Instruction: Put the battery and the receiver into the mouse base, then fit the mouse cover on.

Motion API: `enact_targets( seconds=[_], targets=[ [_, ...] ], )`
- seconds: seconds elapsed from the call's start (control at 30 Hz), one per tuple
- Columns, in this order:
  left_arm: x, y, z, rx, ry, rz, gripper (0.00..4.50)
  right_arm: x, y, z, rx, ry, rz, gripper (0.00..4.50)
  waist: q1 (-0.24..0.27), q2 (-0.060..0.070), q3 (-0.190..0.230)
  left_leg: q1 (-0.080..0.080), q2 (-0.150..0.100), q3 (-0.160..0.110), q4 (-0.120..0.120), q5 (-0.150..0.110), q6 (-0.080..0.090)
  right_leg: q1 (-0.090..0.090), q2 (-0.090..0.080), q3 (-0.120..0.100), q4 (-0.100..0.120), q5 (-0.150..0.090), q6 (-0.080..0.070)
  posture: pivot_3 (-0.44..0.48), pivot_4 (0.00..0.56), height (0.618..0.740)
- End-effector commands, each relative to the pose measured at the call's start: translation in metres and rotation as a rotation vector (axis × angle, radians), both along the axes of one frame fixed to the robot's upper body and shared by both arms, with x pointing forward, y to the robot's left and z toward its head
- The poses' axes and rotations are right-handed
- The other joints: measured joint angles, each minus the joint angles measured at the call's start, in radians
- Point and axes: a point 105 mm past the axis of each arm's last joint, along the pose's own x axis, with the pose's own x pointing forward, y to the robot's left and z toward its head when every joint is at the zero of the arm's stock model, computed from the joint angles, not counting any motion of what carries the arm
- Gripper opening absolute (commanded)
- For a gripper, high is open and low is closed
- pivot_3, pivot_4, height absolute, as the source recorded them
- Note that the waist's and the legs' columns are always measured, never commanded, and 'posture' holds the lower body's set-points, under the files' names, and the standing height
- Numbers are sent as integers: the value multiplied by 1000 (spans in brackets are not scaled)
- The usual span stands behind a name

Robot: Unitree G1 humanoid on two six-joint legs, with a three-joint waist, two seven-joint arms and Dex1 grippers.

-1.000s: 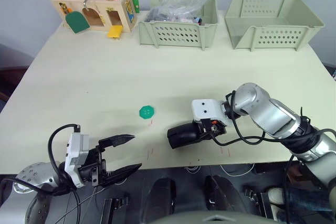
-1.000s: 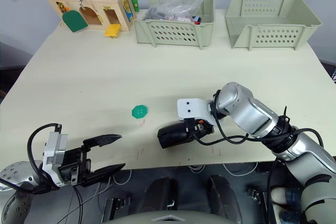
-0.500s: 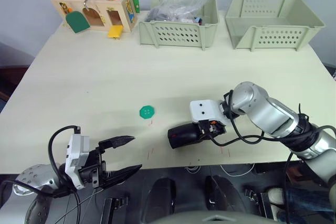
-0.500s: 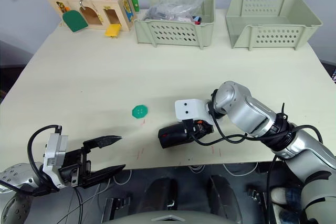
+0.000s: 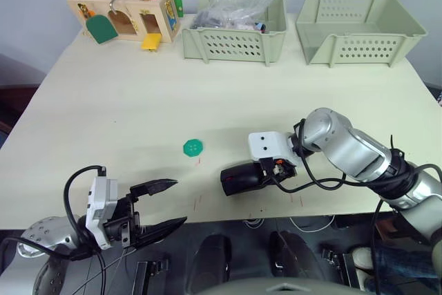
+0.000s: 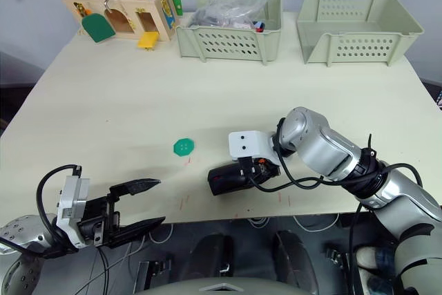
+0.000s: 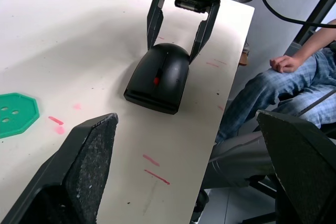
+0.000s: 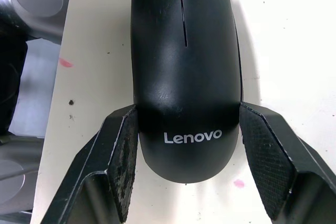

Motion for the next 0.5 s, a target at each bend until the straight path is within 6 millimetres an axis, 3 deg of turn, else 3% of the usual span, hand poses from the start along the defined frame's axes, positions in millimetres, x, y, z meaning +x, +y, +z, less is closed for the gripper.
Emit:
enact_targets(
  seconds=[0.03,0.5],
  targets=[
    [-3,-2,2,2,-21,-19,4500,1,2,5,-4,-14,19,2395,0,0,0,0,0,0,0,0,0,0,0,0,0,0,0,0,150,740],
    [-5,2,-4,3,-21,-12,4500,3,4,3,-24,-32,52,2395,-1,0,0,0,0,0,0,0,0,0,0,0,0,0,0,0,150,740]
  ],
)
